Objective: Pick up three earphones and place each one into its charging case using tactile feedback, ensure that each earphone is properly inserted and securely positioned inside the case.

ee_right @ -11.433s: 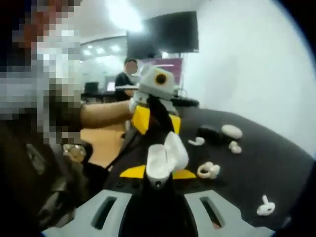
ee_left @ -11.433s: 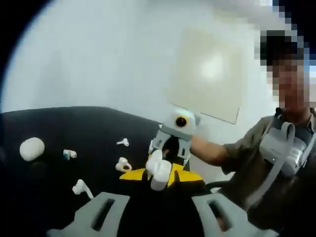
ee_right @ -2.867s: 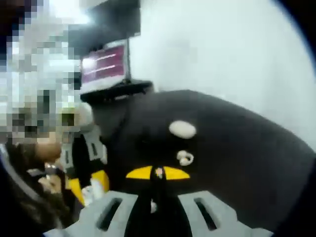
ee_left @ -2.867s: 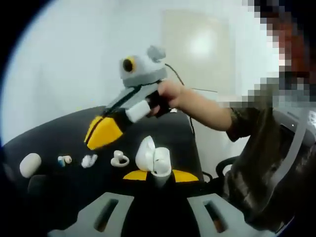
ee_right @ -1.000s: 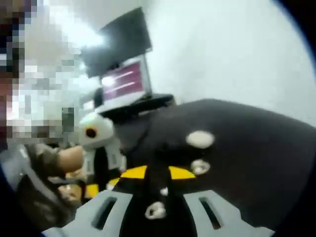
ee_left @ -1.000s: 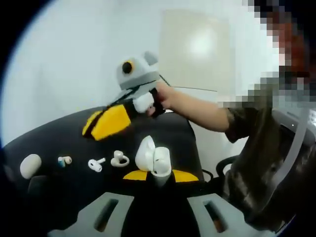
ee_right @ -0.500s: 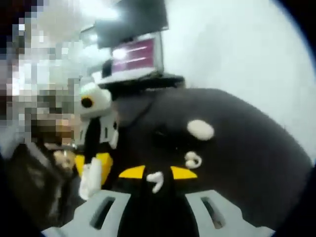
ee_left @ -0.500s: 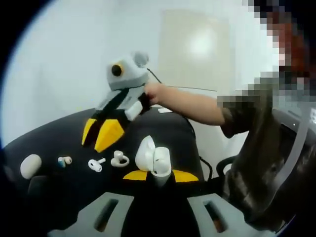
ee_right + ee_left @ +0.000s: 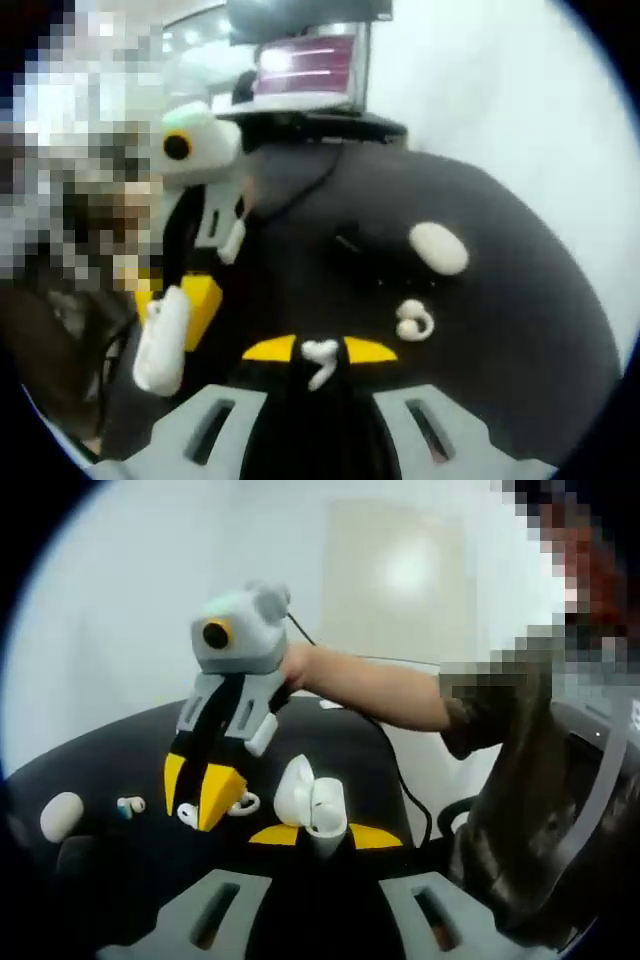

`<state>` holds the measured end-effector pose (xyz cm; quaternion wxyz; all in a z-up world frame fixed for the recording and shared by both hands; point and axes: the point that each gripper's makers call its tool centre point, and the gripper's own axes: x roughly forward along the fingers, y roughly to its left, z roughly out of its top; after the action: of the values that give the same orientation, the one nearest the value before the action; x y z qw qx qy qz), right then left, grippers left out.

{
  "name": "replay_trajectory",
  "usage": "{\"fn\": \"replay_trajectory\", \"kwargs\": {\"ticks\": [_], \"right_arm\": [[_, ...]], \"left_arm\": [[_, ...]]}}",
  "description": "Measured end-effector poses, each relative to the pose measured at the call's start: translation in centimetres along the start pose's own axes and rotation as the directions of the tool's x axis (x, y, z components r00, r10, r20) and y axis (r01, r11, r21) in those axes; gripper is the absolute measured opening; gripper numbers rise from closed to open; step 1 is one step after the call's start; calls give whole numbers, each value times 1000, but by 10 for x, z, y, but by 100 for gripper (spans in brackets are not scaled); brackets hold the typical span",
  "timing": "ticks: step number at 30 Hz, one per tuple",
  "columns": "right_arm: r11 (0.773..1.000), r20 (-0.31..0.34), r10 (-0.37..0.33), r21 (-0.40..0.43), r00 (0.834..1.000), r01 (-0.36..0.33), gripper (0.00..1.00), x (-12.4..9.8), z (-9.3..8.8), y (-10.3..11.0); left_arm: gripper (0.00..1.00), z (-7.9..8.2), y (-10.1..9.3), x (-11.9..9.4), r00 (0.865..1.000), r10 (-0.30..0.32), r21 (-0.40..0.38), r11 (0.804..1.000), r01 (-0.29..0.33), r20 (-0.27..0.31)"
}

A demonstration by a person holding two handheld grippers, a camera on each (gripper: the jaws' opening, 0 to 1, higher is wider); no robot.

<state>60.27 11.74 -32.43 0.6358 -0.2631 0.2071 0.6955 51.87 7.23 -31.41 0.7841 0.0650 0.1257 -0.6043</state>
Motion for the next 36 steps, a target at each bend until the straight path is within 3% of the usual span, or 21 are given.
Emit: {"fn": "replay_trajectory", "kwargs": {"ticks": [2,5,8,12,15,16,18,20,25,28,31,34,36], "right_arm": [[1000,-7,-12,25,1000,12,18,3,0,-4],[986,11,-55,158,998,53,18,2,2,-14],[953,11,-133,276,991,125,18,-3,-5,-31],[920,5,-211,338,977,197,18,-12,-14,-47],[893,29,-194,420,981,164,21,-17,-15,-41],[872,40,-180,468,983,141,22,-18,-16,-38],[790,65,-194,601,979,117,22,-22,-16,-41],[743,93,-196,664,976,86,22,-25,-15,-44],[813,93,-244,562,965,152,22,-34,-23,-49],[880,132,-260,441,957,178,22,-39,-18,-47],[939,117,-230,287,966,189,21,-36,-12,-44],[960,35,-235,161,971,227,21,-22,-16,-45],[967,-1,-224,125,975,223,20,-13,-18,-43]], "left_arm": [[14,0,0,0,1000,0,-3,1000,0,0],[14,0,0,0,1000,0,-1,1000,0,0],[14,-1,-1,1,1000,1,0,1000,-1,0],[14,-1,0,1,1000,3,3,1000,-3,0],[14,-2,0,1,1000,4,1,1000,-4,0],[14,-2,1,1,1000,3,1,1000,-3,0],[14,-2,1,1,1000,1,1,1000,-1,0],[14,-2,1,1,1000,2,3,1000,-2,0],[14,-3,2,1,1000,6,2,1000,-6,-1],[14,-3,2,1,1000,8,7,1000,-8,-1],[14,-3,2,1,1000,7,4,1000,-7,-2],[14,-3,3,1,1000,10,6,1000,-10,-3],[14,-3,3,1,1000,11,7,1000,-11,-4]]}}
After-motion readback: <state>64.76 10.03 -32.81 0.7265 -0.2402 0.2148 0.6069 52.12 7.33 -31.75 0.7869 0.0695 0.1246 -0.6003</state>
